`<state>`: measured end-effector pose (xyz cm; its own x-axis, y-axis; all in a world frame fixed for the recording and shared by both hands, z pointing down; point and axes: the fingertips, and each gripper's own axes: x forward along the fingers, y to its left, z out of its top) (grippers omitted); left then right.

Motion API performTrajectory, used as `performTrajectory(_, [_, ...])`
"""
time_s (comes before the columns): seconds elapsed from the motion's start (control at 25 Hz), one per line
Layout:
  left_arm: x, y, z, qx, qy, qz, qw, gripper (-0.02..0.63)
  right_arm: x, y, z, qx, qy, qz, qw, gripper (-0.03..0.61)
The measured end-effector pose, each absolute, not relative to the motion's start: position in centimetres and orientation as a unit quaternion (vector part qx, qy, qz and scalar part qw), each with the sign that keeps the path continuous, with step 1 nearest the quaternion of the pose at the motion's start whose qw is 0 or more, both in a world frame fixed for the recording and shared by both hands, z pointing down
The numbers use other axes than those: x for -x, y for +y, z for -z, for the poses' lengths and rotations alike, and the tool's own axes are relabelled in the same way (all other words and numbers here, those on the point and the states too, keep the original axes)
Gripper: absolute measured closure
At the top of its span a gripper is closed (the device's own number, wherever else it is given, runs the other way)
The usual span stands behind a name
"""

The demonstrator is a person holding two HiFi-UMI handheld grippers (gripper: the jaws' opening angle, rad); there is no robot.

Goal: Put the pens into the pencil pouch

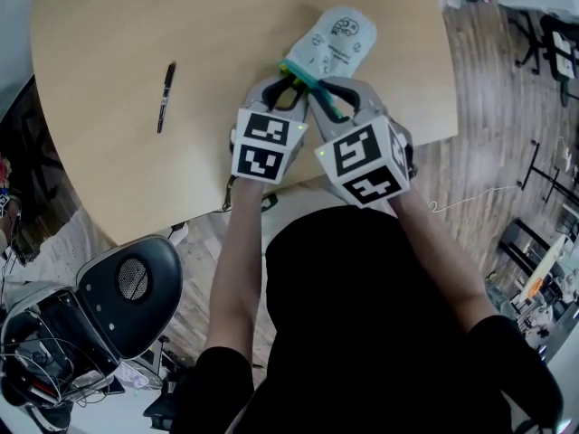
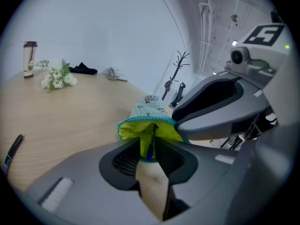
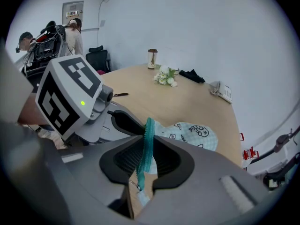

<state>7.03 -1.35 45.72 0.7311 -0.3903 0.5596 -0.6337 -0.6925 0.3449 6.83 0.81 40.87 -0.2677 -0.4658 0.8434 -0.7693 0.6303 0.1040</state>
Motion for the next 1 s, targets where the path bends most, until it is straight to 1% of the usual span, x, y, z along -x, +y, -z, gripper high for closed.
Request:
performTrajectory(0.16, [-6.6, -1.3, -45.6, -0.890, -0.291, -0.229, 0.266, 0.505, -6.7, 0.5, -40.7, -0.395, -0.779, -0.161, 0.459, 0.505])
performTrajectory(0.4, [-5.5, -3.3, -45.5, -0.885, -0.300, -0.235, 0.267, 0.505, -6.7, -2.0, -40.8, -0.393, -0.780, -0.163, 0.458, 0.505])
performTrajectory(0.52, [-4.6, -2.5, -45.2, -0.882, -0.312, -0.233, 0.266, 0.505, -6.7, -1.4, -40.7, -0.392, -0.782, -0.159, 0.457, 0.505])
performTrajectory(0.64, [-3.2, -1.4, -45.2, -0.877, -0.329, -0.226, 0.268, 0.505, -6.5, -0.3, -40.8, -0.389, -0.785, -0.155, 0.456, 0.505])
performTrajectory(1.0, [3.4, -2.0, -44.9, -0.856, -0.382, -0.222, 0.268, 0.505, -4.5, -1.8, -40.4, -0.382, -0.792, -0.151, 0.452, 0.506])
